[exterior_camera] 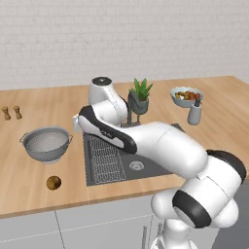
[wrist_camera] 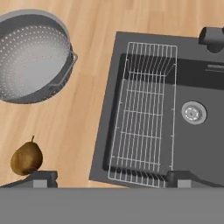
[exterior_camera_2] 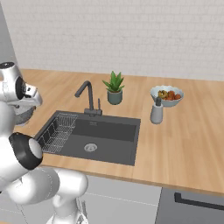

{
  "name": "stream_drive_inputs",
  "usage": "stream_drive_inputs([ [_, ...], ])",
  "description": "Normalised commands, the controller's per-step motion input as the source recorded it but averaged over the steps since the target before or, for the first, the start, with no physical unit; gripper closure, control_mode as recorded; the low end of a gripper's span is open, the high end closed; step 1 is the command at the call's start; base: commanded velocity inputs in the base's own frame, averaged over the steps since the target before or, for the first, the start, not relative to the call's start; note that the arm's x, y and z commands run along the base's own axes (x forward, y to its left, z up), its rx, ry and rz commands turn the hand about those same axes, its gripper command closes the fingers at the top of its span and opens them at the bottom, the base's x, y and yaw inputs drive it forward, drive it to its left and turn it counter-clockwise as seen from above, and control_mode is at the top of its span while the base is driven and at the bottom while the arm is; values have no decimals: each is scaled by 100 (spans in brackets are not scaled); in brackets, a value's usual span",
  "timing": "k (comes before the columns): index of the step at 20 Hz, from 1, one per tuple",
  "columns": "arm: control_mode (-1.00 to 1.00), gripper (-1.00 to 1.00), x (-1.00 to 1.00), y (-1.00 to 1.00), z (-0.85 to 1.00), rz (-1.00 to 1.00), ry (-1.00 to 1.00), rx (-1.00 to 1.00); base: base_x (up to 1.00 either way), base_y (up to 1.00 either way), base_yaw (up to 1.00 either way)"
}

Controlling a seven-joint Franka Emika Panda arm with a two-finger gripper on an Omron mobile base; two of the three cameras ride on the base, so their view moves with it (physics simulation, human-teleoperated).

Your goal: Put the colander in the sink, put the pear in the colander, and turn on the sink faucet and pour water over the colander.

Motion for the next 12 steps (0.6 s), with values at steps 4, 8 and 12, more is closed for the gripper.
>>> stream_drive_inputs([
  [4, -100, -100, 40, 56, -16, -4, 0, 0, 0, 0, 0],
  [8, -100, -100, 17, 50, -34, -2, 4, 0, 0, 0, 0],
  [12, -100, -100, 15, 46, -38, -1, 7, 0, 0, 0, 0],
])
